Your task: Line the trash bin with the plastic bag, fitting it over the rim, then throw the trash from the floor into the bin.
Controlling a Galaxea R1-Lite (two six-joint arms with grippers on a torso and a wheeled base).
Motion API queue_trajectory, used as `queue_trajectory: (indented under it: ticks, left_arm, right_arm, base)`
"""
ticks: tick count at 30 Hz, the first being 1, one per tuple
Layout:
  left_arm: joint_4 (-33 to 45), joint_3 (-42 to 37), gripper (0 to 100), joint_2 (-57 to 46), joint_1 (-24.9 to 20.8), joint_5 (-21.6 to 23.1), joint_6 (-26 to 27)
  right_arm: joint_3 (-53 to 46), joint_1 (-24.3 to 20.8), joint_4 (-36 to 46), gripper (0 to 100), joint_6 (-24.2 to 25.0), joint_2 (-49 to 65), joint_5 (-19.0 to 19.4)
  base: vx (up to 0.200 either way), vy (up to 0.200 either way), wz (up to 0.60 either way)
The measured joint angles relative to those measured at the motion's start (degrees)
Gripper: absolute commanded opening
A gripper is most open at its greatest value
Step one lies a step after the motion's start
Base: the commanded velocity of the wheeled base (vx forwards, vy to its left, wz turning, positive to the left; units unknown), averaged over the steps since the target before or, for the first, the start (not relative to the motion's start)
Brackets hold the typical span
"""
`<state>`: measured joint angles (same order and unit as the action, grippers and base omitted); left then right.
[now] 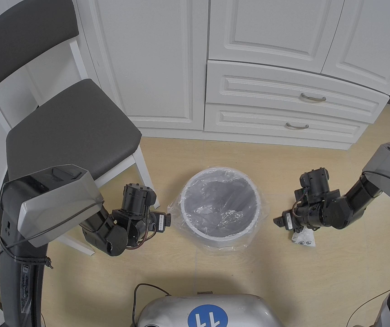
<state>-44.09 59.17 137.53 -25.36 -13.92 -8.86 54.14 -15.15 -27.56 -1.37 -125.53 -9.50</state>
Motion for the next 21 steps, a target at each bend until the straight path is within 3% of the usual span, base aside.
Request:
queue_trajectory:
  ticks: [5,10,14,21]
  left_arm:
    - [-0.1,-2.5,100,-2.2,-0.3,0.4,1.4]
    - [-0.2,-4.3,100,-4.2,-0.9,0.5,1.8]
    - [-0.3,-5.2,100,-5.8,-1.5,0.6,1.9]
    - [-0.3,-5.8,100,-7.4,-1.9,0.6,1.9]
  right_arm:
    - [-8.1,-2.3,-6.9,100,-7.1,0.8,0.4]
    - [-11.4,-6.6,-11.2,100,-7.4,-2.2,0.5]
    - [-11.8,-10.0,-14.9,100,-5.2,-5.5,0.7]
    - [-6.8,-12.4,-17.2,100,4.1,-10.6,0.6]
  base:
    - [0.000,0.000,0.00]
    - [0.000,0.000,0.00]
    - [0.000,0.000,0.00]
    - [0.000,0.000,0.00]
